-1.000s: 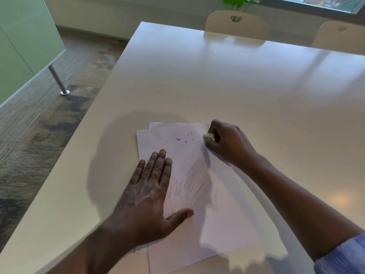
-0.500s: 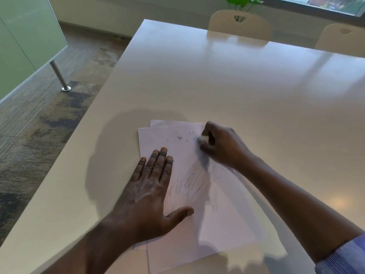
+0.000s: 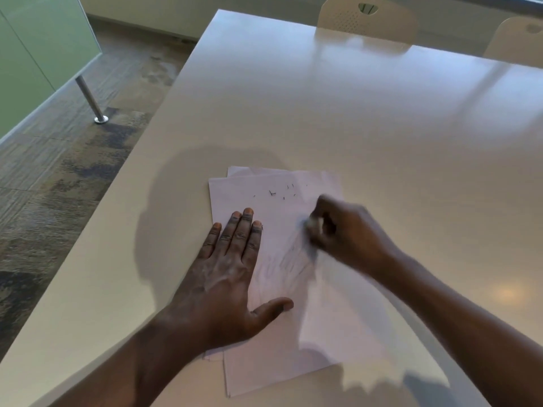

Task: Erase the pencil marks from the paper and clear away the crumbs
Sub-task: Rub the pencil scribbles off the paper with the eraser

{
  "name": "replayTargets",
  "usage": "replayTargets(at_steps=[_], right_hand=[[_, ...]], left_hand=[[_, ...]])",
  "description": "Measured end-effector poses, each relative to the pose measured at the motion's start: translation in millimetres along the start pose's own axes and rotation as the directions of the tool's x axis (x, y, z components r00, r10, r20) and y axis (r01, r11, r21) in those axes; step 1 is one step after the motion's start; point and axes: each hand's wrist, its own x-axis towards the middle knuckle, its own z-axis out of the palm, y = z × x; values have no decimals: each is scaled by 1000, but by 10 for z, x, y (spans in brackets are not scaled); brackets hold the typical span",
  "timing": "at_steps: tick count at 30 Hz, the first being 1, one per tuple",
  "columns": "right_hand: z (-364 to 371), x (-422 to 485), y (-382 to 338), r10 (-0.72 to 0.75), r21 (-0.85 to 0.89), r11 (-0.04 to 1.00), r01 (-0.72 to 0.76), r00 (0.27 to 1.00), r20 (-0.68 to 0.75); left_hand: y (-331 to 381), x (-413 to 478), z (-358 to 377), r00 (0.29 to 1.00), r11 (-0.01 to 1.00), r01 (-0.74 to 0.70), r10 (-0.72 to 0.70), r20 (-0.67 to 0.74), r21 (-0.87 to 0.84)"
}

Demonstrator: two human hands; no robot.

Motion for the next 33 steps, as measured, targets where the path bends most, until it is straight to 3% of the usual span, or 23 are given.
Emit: replayTargets(at_steps=[3, 6, 8, 13, 15, 19, 21, 26, 28, 33], right_hand=[[-53, 133, 142, 119, -56, 991, -123, 990, -76], [38, -158, -216, -87, 113, 991, 73, 989, 118], [99, -319, -365, -208, 138, 973, 183, 959, 195], [19, 99, 75, 36, -7, 999, -37, 999, -24], [12, 146, 95, 63, -24, 998, -65, 996, -56], [102, -201, -363, -161, 104, 984, 147, 976, 146], [105, -254, -366, -192, 95, 980, 177, 965, 178], [-38, 150, 191, 108, -38, 993, -110, 992, -70], [-39, 135, 153, 134, -36, 990, -137, 988, -70], [52, -401, -401, -188, 121, 979, 167, 962, 199]], left_hand=[[-2, -9, 16, 1000, 1000, -9, 9, -4, -7], [-31, -3, 44, 999, 999, -19, 18, -44, -25], [-43, -5, 82, 999, 999, -20, 18, -45, -40], [-30, -11, 70, 999, 1000, -20, 19, -50, -21], [-25, -15, 64, 998, 999, -22, 20, -58, -34], [-26, -6, 66, 997, 999, -23, 20, -71, -48], [-25, 0, 79, 998, 999, -24, 21, -67, -41], [-18, -6, 64, 998, 999, -23, 21, -61, -23], [-19, -11, 60, 998, 999, -23, 22, -63, -25], [-38, -15, 82, 998, 999, -34, 33, -57, -9]])
